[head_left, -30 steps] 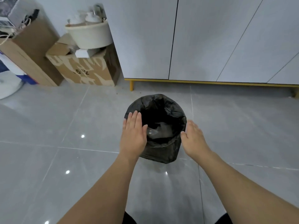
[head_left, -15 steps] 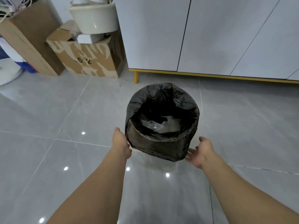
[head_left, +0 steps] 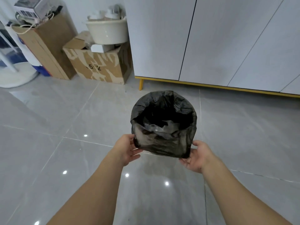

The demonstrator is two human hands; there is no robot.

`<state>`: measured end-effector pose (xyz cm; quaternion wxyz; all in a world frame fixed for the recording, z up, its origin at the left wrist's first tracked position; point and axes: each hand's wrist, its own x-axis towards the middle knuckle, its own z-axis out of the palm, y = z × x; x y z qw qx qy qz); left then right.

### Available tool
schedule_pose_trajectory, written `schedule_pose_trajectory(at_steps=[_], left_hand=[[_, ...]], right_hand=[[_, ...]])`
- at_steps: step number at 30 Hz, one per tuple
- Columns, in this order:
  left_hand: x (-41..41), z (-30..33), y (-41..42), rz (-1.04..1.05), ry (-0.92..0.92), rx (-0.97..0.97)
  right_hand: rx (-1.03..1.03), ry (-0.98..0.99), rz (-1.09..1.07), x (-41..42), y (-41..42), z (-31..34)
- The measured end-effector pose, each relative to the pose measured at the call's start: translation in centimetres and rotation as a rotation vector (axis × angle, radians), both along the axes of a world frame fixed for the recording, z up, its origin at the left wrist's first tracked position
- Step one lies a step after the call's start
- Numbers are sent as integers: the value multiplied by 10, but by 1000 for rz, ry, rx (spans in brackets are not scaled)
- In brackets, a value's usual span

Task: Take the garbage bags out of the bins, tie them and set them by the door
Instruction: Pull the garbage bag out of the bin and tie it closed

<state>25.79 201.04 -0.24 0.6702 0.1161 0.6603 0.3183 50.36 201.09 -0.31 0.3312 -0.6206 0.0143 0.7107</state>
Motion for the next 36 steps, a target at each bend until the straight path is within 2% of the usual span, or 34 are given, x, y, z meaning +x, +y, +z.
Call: schedule_pose_trajectory(at_steps=[7, 11, 13, 18, 24, 27, 32, 34, 36], left_hand=[[12, 59, 25, -23, 99, 119], [20, 75, 55, 118, 175, 243], [24, 80, 68, 196, 168, 310], [27, 91, 91, 341, 59, 511], [11, 147, 108, 489, -161, 729], [-5, 179, 109, 485, -117, 776], [-26, 199, 119, 484, 45, 685], [-28, 203, 122, 495, 57, 671], [-25, 224, 114, 510, 23, 740]], right_hand=[[165, -317, -174, -2, 28, 48], [422, -536, -123, -2, 60, 69], [484, -567, -124, -8, 76, 76], [561, -416, -108, -20, 102, 97], [695, -56, -266, -37, 134, 145], [730, -12, -241, -54, 142, 179], [738, -37, -204, -80, 143, 223], [740, -34, -203, -88, 144, 235], [776, 2, -204, -96, 143, 249]])
